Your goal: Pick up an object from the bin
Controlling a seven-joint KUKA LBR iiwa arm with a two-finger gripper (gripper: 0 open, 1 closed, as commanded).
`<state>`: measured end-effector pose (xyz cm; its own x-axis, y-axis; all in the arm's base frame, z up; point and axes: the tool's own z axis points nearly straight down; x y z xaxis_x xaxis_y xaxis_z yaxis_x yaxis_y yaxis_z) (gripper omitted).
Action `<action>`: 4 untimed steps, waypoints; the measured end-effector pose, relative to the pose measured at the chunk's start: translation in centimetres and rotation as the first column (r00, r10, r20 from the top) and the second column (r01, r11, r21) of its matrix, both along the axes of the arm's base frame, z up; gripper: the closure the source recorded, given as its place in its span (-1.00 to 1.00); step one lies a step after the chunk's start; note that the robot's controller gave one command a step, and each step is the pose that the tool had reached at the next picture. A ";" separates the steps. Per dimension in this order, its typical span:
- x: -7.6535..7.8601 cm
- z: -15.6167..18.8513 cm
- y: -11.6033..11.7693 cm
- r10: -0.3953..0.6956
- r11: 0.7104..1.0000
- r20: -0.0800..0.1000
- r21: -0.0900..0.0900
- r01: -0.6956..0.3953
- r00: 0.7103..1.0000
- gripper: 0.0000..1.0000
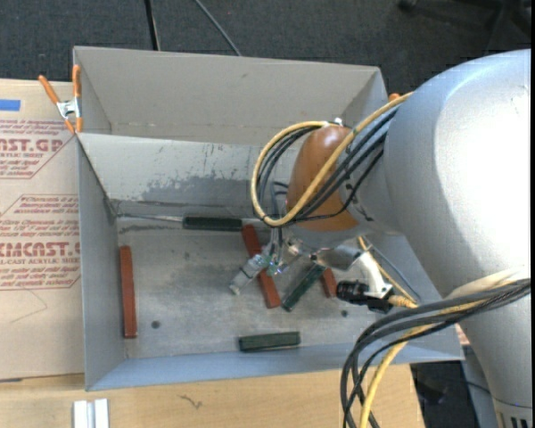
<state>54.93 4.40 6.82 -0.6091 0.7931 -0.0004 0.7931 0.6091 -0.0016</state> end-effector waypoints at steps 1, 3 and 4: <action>0.1 0.1 0.0 0.000 1.000 0.002 0.000 0.000 1.000 1.00; 0.3 11.6 0.1 0.003 1.000 0.006 0.002 -0.003 1.000 1.00; 0.3 12.1 0.1 0.004 1.000 0.002 0.001 -0.004 1.000 1.00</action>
Offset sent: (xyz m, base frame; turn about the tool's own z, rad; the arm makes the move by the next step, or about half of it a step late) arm 0.0000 0.0000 0.0000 0.0000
